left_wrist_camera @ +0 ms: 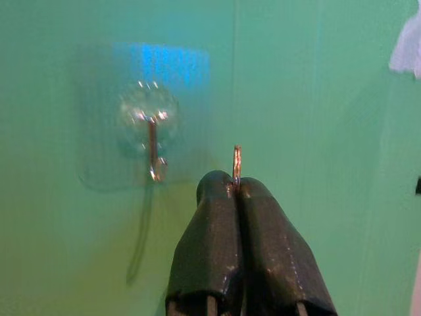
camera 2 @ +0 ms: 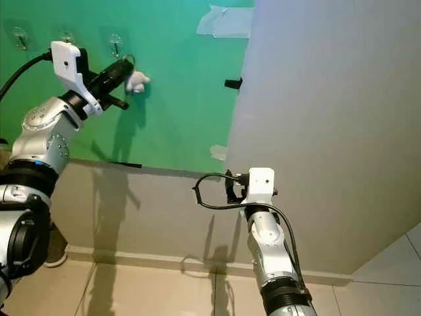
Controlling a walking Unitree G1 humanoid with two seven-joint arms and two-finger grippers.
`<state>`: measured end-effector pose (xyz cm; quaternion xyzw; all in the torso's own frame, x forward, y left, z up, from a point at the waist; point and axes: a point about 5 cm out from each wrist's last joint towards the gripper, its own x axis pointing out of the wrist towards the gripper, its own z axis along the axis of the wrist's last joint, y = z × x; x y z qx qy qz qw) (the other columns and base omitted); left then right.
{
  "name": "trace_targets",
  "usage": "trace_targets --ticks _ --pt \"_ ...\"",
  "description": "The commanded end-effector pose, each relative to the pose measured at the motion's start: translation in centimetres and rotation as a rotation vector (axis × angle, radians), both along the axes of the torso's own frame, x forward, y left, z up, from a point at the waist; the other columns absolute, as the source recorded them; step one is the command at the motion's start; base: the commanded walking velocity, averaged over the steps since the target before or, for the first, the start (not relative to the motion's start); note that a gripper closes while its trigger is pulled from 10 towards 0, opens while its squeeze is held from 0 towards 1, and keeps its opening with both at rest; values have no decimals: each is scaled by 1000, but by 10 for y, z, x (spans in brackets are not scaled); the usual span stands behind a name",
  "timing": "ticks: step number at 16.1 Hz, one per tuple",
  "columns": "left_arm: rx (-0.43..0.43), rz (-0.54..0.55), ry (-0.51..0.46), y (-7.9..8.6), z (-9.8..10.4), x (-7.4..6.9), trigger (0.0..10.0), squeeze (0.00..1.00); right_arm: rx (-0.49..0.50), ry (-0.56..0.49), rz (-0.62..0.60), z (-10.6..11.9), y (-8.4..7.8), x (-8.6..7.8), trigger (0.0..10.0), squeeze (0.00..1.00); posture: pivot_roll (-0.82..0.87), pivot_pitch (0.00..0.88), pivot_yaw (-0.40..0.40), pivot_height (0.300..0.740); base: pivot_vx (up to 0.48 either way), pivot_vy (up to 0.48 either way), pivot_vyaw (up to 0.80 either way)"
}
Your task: Hang keys on a hook
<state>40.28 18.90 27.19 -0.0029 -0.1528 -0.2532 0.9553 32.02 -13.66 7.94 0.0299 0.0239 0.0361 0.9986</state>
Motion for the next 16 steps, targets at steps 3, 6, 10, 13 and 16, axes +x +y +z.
trace_targets --ticks 3,6,10,13,16 --pt "-61 34 -46 7 17 2 10000 0 -3 -6 -6 1 -4 -1 10000 0 -17 0 -34 736 0 0 0" --pt "-109 63 -49 14 21 2 10000 0 -9 -2 1 1 -4 0 10000 0 -13 0 -38 736 0 0 0" --pt "-198 20 16 13 11 4 10000 0 -12 15 22 -2 -1 0 10000 0 -7 0 -44 736 0 0 0" --pt "-279 -29 58 12 8 5 10000 0 -14 17 27 -2 -1 1 10000 0 -10 0 -42 736 0 0 0" --pt "-374 -40 91 14 6 6 10000 0 -14 19 28 -2 -1 1 10000 0 -14 0 -41 736 0 0 0"
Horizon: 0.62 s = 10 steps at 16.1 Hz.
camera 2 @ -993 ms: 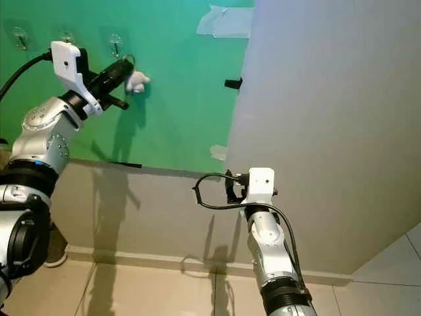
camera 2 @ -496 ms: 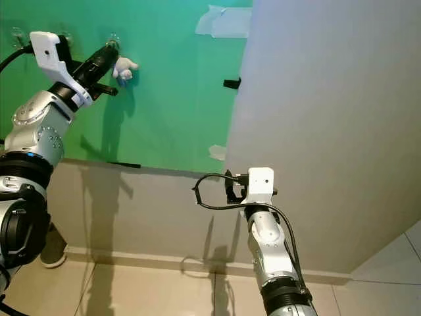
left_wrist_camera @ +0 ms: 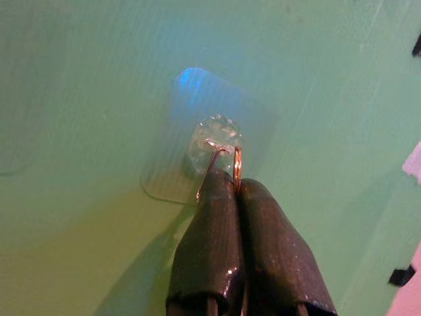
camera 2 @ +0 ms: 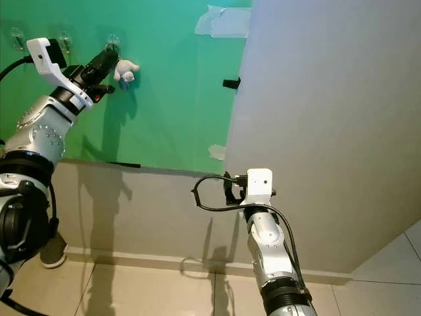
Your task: Hang keys on a hook
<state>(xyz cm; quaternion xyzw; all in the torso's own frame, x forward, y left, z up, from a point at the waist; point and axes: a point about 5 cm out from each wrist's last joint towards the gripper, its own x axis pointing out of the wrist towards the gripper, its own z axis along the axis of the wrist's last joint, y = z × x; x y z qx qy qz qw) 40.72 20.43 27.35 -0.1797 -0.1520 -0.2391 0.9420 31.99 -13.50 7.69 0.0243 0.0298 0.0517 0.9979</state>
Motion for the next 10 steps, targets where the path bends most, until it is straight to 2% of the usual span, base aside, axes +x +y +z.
trace_targets --ticks 1,2,3,4,6,8,9,10 --pt "-91 -24 4 0 6 1 10000 0 -4 9 -4 0 -2 1 10000 0 -14 0 -40 736 0 0 0" --pt "-161 -42 0 1 9 1 10000 0 -4 10 -3 0 -2 1 10000 0 -14 0 -40 736 0 0 0" --pt "-187 -58 -10 1 11 0 10000 0 -4 10 -5 0 -3 1 10000 0 -17 0 -38 736 0 0 0" --pt "-177 -66 -11 -2 10 0 10000 0 -3 11 -6 0 -3 1 10000 0 -18 0 -37 736 0 0 0" --pt "-145 -85 -15 -8 6 0 10000 0 -3 10 -8 0 -3 1 10000 0 -19 0 -37 736 0 0 0" --pt "-36 -87 -9 -17 -2 -1 10000 0 -4 11 -9 0 -4 1 10000 0 -19 0 -37 736 0 0 0" --pt "27 -46 -13 -19 -6 -1 10000 0 -6 13 -8 -1 -4 1 10000 0 -19 0 -38 736 0 0 0" --pt "51 -34 -23 -20 -7 -2 10000 0 -6 14 -8 -1 -4 0 10000 0 -18 0 -40 736 0 0 0"
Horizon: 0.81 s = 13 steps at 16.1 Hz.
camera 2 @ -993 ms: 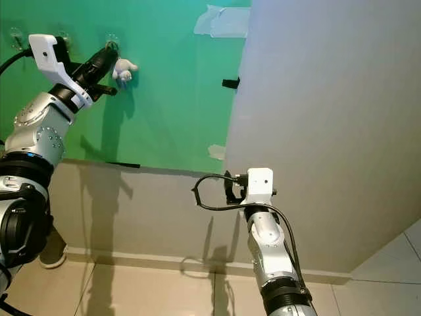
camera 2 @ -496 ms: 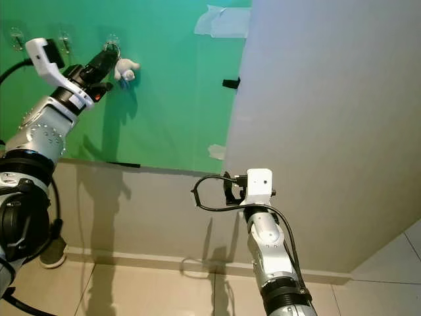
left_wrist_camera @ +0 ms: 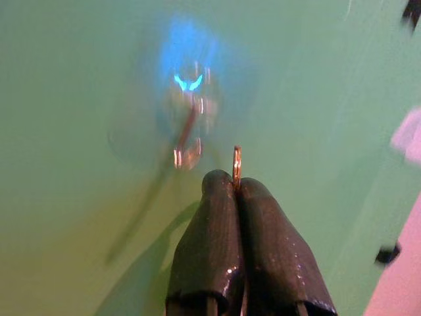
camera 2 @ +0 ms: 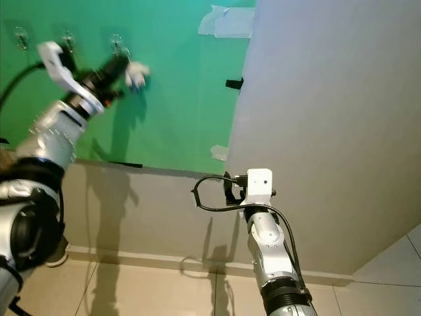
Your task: Hang keys on a hook
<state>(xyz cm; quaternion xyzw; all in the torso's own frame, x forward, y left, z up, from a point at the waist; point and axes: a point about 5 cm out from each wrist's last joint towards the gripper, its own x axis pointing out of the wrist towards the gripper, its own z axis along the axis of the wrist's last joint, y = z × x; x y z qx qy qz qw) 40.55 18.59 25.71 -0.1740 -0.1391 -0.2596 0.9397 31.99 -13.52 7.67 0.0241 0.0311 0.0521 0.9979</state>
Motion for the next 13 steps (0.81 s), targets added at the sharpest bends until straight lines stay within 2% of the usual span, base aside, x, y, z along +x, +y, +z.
trace_targets --ticks 1,3,5,13 --pt "58 20 -41 -2 8 -1 10000 0 -6 14 -7 -2 -4 0 10000 0 -15 0 -42 736 0 0 0" --pt "72 32 -46 -2 7 -1 10000 0 -8 16 -4 -2 -3 0 10000 0 -13 0 -42 736 0 0 0" --pt "26 52 -43 3 10 -1 10000 0 -8 18 -1 -2 -2 0 10000 0 -11 0 -41 736 0 0 0" --pt "-1 69 -66 7 17 -1 10000 0 -11 21 -1 -3 -3 0 10000 0 -19 0 -40 736 0 0 0"
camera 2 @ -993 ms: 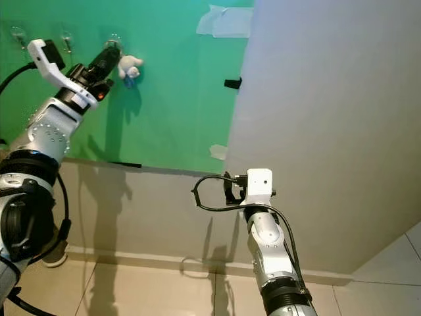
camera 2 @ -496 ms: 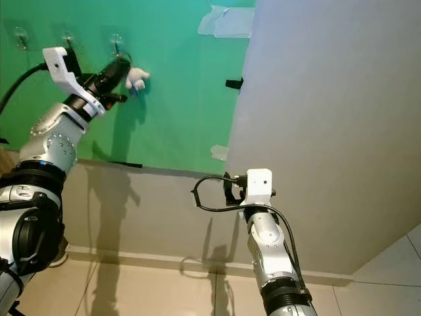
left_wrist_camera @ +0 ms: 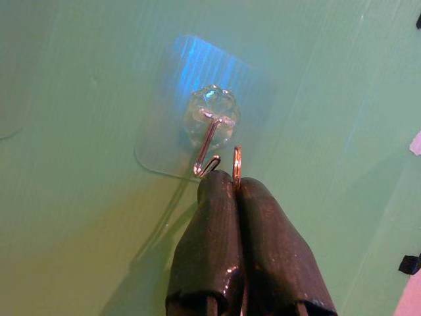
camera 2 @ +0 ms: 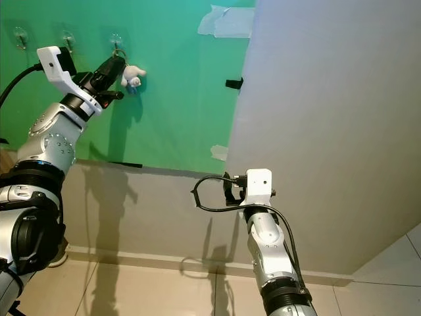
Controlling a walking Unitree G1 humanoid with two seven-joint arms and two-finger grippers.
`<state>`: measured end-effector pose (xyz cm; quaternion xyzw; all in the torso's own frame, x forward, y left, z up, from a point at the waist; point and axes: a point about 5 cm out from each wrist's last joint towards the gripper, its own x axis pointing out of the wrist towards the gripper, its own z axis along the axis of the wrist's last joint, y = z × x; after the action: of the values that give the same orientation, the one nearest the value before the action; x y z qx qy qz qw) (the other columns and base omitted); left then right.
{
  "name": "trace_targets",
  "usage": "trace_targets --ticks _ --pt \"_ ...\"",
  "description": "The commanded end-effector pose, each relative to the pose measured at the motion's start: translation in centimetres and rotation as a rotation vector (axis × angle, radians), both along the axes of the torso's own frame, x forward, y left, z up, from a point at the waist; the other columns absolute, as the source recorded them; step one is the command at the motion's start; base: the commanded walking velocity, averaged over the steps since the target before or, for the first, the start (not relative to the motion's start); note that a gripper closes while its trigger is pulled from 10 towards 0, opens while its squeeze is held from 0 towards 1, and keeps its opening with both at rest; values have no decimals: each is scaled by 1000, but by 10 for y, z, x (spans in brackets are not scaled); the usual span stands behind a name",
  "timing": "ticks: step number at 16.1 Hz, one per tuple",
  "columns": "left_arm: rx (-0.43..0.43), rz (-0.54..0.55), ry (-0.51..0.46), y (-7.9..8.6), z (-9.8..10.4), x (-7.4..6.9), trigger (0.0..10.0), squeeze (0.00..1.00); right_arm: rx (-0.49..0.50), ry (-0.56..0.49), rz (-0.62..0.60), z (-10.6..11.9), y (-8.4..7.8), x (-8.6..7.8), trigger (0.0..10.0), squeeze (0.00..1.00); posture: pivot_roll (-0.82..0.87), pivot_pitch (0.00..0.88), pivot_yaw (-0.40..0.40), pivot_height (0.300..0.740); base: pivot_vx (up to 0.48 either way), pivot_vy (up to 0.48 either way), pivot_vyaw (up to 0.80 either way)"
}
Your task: Hang keys on a hook
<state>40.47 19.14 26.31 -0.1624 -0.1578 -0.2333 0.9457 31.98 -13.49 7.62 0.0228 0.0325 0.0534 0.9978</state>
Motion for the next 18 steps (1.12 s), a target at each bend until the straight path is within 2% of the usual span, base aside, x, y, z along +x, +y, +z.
trace_targets --ticks 1,4,9,13,18 --pt "-8 8 -33 1 11 0 10000 0 -9 19 -4 -3 -3 0 10000 0 -21 0 -40 736 0 0 0" --pt "-39 14 -22 3 12 2 10000 0 -9 21 -4 -3 -3 -1 10000 0 -25 0 -35 736 0 0 0" --pt "-32 32 -44 3 14 1 10000 0 -9 23 -8 -4 -4 -2 10000 0 -28 0 -34 736 0 0 0" --pt "107 0 -42 -11 5 1 10000 0 -11 28 -7 -5 -4 -2 10000 0 -29 0 -33 736 0 0 0" --pt "102 -5 -48 -12 6 1 10000 0 -15 33 -7 -6 -4 -2 10000 0 -33 0 -32 736 0 0 0"
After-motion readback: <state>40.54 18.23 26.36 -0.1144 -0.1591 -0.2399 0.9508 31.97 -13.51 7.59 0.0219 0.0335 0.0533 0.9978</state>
